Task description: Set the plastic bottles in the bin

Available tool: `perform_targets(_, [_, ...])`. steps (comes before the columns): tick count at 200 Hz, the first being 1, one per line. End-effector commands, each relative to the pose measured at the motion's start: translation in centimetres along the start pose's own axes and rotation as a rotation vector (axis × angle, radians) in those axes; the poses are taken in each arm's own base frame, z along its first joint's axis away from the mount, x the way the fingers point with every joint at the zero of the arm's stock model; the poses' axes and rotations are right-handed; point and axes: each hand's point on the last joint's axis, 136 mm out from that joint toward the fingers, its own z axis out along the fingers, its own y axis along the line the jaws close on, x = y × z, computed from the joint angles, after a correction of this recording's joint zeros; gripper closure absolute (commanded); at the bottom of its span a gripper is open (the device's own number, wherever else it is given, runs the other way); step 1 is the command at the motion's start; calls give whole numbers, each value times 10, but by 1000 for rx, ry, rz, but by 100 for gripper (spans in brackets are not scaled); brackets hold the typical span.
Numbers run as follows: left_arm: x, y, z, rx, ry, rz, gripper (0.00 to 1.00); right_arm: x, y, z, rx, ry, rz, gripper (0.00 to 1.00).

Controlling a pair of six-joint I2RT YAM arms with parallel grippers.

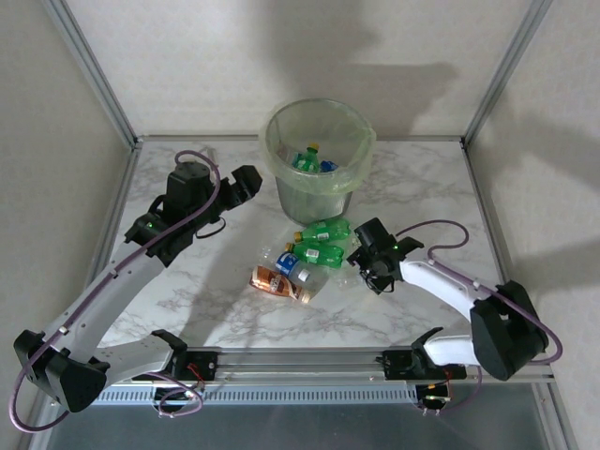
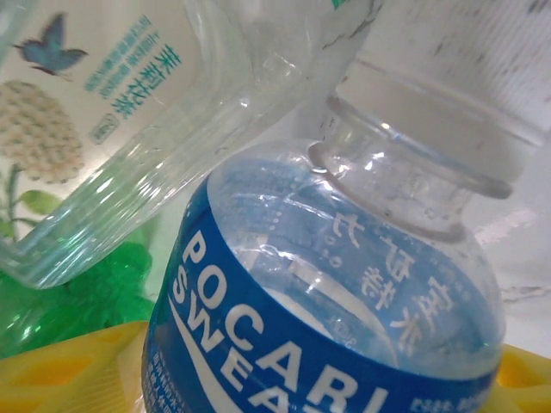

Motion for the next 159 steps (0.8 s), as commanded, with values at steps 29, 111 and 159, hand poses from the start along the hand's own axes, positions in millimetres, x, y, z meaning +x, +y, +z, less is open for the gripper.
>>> perform_targets(29, [-5,-4,-2,41,-24,-56,10,-20,-7,-46,-26,-114,-12,30])
perform_targets(111, [-11,-21,10,89,-7,-98,11,-74,38,-167,-217,-414,-102,32])
perform_targets(159, [-14,-27,5,101,-3,-103,11,-103,84,-246,-321,-581,-190,32])
